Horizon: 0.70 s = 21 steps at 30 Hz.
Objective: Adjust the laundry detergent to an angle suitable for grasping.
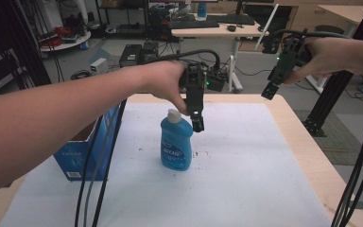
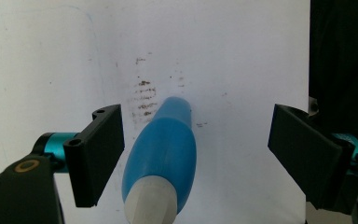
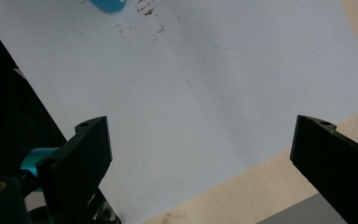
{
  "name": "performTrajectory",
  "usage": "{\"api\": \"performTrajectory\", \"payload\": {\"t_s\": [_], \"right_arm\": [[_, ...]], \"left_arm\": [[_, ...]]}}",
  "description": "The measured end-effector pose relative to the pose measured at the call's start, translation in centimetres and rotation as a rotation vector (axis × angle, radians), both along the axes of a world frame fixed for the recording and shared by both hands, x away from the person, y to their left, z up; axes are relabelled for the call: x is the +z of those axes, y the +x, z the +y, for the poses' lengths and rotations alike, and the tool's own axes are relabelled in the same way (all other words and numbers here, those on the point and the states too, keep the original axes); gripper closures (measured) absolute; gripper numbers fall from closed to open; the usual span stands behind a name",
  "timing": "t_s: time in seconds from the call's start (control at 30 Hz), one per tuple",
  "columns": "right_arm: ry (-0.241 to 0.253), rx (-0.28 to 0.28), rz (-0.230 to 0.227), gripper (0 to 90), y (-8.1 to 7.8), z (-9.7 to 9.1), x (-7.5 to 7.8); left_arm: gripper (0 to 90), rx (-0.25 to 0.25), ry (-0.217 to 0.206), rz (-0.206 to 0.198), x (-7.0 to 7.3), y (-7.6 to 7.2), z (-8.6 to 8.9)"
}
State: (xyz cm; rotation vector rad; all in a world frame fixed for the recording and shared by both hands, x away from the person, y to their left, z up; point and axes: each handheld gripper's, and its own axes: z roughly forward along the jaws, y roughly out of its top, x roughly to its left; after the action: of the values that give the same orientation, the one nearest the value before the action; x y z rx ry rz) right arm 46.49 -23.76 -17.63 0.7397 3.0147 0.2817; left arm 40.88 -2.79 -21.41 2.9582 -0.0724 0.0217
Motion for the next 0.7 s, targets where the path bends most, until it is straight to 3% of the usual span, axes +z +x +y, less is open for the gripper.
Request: {"api": "performTrajectory", "payload": {"t_s": [0.2, 0.7], "right_arm": [[0.005, 0.001, -0.004, 4.6, -0.04, -0.03, 0.12], [0.008, -0.001, -0.016, 4.5, 0.08, -0.08, 0.09]], "left_arm": [[18.4, 0.019, -0.009, -0.003, 0.16, 0.28, 0.43], [18.4, 0.003, -0.017, 0.001, 0.21, 0.24, 0.25]]}}
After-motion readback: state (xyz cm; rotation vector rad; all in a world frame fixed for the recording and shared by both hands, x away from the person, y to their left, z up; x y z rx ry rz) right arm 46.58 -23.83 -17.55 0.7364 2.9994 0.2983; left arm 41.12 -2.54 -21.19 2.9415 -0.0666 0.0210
